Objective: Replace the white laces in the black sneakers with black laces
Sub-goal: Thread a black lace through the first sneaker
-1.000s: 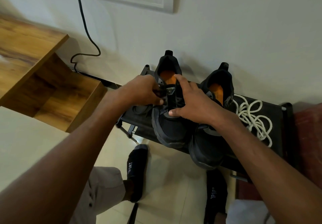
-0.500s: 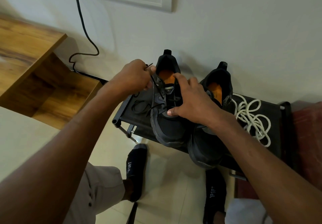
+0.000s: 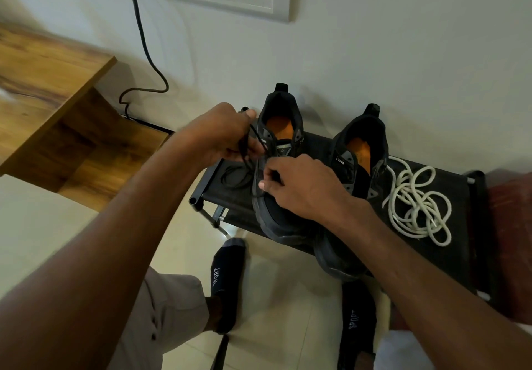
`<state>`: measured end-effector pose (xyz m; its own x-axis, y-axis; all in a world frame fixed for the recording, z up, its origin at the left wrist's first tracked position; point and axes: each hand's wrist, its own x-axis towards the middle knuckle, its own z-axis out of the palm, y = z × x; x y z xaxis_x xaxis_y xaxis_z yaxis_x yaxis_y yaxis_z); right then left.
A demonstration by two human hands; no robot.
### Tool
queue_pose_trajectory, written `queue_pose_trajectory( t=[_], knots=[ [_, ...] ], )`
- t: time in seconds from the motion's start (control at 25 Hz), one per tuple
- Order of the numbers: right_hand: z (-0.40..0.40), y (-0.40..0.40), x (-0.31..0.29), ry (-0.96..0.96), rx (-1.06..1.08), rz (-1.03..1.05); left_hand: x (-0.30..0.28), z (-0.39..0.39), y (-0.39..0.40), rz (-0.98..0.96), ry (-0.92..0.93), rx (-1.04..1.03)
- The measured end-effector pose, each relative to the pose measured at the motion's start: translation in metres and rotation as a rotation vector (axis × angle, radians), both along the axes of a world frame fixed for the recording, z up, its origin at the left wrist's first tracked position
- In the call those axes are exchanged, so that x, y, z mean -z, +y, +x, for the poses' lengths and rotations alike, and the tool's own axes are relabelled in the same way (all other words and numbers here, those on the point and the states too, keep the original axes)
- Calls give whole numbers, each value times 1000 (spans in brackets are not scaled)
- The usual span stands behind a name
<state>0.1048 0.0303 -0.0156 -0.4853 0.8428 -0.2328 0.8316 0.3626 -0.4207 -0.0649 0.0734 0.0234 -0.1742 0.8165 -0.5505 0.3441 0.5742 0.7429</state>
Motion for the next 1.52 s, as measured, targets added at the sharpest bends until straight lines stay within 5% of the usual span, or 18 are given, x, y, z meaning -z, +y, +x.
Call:
queue_pose_trajectory(
  t=[0.08,0.2,0.4,0.56,0.64,0.72,0.8,0.84,1.04,1.24,1.4,1.52],
  knots=[
    [1,1,1,44,69,7,-5,2,-1,-63,-129,-63],
    [2,3,4,170,221,30,2,-5,0,12,141,6],
    [7,14,-22,929,535,-562,23,-20,6,101,517,197],
    [39,38,-44,1238,677,-436,21,-13,1,5,719,370],
    [58,48,-53,1305,671,-421,12,-8,-2,193,644,308],
    [66,49,-57,1211,521,-507,-4,5,-3,333,166,195],
    [62,45,-55,1079,379,-562,-19,21,-3,265,-406,175],
    [59,45,-52,1062,356,-575,-22,24,-3,243,-528,204],
    [69,59,-52,1328,556,-604,-8,7,-3,287,-336,280],
    [62,51,-50,1201,420,-624,-15,16,-6,300,-420,316],
    [68,58,-50,1309,508,-607,-13,18,-8,258,-353,406],
    [80,64,-45,1528,640,-578,-7,0,-6,179,153,557]
  ],
)
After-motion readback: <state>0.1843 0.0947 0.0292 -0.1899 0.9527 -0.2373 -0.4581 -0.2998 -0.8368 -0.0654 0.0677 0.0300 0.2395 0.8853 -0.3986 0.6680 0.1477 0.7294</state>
